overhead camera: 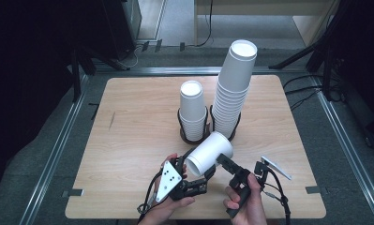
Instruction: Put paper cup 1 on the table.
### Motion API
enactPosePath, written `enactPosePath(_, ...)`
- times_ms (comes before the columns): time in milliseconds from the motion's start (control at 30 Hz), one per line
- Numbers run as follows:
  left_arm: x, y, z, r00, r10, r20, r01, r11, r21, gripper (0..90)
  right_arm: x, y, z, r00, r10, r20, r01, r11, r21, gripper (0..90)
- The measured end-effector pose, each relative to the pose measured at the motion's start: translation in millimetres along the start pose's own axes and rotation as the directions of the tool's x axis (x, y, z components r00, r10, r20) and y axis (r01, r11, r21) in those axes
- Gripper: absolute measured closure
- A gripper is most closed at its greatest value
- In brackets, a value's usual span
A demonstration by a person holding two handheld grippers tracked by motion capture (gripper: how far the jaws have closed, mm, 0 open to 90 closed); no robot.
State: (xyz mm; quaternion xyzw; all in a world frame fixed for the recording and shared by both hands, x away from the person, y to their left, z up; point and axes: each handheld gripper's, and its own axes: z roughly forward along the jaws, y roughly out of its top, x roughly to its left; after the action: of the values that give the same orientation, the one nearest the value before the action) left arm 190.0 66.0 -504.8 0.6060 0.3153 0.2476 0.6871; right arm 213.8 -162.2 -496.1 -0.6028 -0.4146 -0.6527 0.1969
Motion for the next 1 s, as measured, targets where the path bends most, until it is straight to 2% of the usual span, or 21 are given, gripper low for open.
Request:
enactPosePath(133,-4.3,-0.6,1.2,0.9999,0.007,0.009,-0.007,1.0,-0.002,21.1,-1.7,0.5,0.0,0.9999,0.012,-0.001,-0.012,1.0,-0.005,0.0)
enactPosePath(500,-16.3,-7.6,5.7,0.9991,0.029,0.031,-0.03,0.9993,0.024,21.1,-9.8,4.6,0.7,0.9941,0.101,-0.04,-0.101,0.995,-0.006,0.0)
enactPosePath(700,-24.6,-11.2,7.7,0.9977,0.049,0.047,-0.05,0.9982,0.032,21.1,-12.6,5.9,0.9,0.9911,0.123,-0.05,-0.124,0.992,-0.006,0.0)
enactPosePath(933,-27.4,-12.9,8.2,0.9966,0.058,0.059,-0.06,0.9975,0.038,21.1,-17.9,8.5,1.2,0.9858,0.151,-0.073,-0.152,0.988,-0.007,0.0)
enactPosePath(1000,-27.9,-13.8,8.4,0.9965,0.063,0.055,-0.066,0.997,0.042,21.0,-18.9,8.0,0.6,0.9831,0.168,-0.074,-0.169,0.985,-0.013,4.6)
